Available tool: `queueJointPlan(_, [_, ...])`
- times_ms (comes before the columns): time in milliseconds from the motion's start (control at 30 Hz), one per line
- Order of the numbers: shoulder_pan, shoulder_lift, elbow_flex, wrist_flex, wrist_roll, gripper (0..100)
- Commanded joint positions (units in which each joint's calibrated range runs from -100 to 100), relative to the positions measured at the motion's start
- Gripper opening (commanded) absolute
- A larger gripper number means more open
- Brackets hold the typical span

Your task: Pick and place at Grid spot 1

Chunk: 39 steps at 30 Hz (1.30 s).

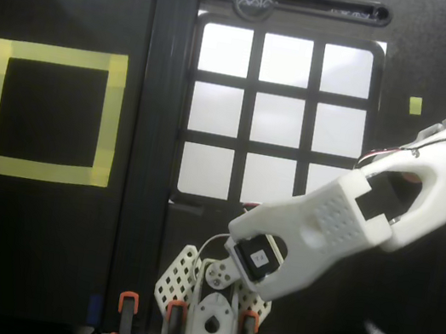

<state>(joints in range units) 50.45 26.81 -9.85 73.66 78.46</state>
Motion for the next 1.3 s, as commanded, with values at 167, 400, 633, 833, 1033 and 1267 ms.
queueJointPlan(167, [-0.14, 0.32, -1.05, -0.14, -0.1, 35])
queueJointPlan(400, [-0.47, 0.23, 3.71, -4.54, -0.29, 19])
queueJointPlan(633, [-0.39, -1.23, 3.8, -2.3, -0.39, 15])
queueJointPlan(833, [-0.39, -10.5, 2.8, 6.17, -0.39, 15])
queueJointPlan(1033, [0.11, -14.19, -10.31, 16.8, -1.56, 15])
queueJointPlan(1267, [-0.89, -16.33, -10.22, 16.88, -3.32, 15])
